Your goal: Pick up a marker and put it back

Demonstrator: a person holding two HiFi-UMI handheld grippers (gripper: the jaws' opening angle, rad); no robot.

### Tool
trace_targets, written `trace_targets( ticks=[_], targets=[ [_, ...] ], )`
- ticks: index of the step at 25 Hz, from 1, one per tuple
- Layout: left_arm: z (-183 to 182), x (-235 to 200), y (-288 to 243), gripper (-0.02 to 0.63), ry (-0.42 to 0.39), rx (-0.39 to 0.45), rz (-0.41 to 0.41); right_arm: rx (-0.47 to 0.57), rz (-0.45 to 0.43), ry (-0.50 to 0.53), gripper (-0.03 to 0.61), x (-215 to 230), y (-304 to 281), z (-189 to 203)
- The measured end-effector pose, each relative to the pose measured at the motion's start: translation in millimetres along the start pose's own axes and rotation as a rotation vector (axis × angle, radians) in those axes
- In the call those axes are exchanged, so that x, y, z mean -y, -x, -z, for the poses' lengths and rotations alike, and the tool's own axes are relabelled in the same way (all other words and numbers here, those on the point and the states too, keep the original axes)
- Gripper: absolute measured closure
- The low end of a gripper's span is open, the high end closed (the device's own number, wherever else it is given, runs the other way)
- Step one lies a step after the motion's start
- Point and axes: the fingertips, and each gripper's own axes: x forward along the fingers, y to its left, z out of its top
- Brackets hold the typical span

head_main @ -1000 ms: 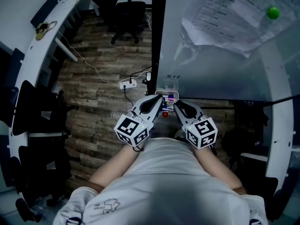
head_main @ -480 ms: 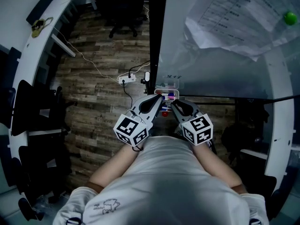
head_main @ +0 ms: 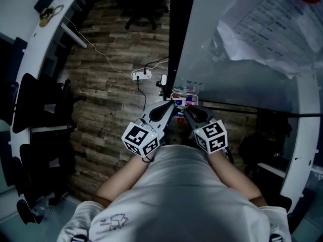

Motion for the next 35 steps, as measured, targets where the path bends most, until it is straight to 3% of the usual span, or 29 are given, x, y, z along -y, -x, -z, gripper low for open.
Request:
trace_targets(
  ticks=[8,16,26,35],
  targets=[
    [0.4,-15.5,12.4,0.609,0.02,0.005,-0.037,0.011,-0.091,0.002,0.502,-20.8,-16.2,-8.7],
    [-4.9,-27.1,26.1,0.609,0.028,0.021,-0.059,0.02,-0.126,0.019,0.489,-37.2,-26.1,-17.8],
    [-9.8,-34.3,46.2,0.607,0.027,0.029,-0.056,0.038,-0.103,0.027,0.489,-53.0,-30.3,-26.2],
    [-9.9,-29.5,66.2,0.607,0.011,0.016,0.013,0.094,-0.012,0.002,0.489,-70.1,-19.6,-27.3]
  ],
)
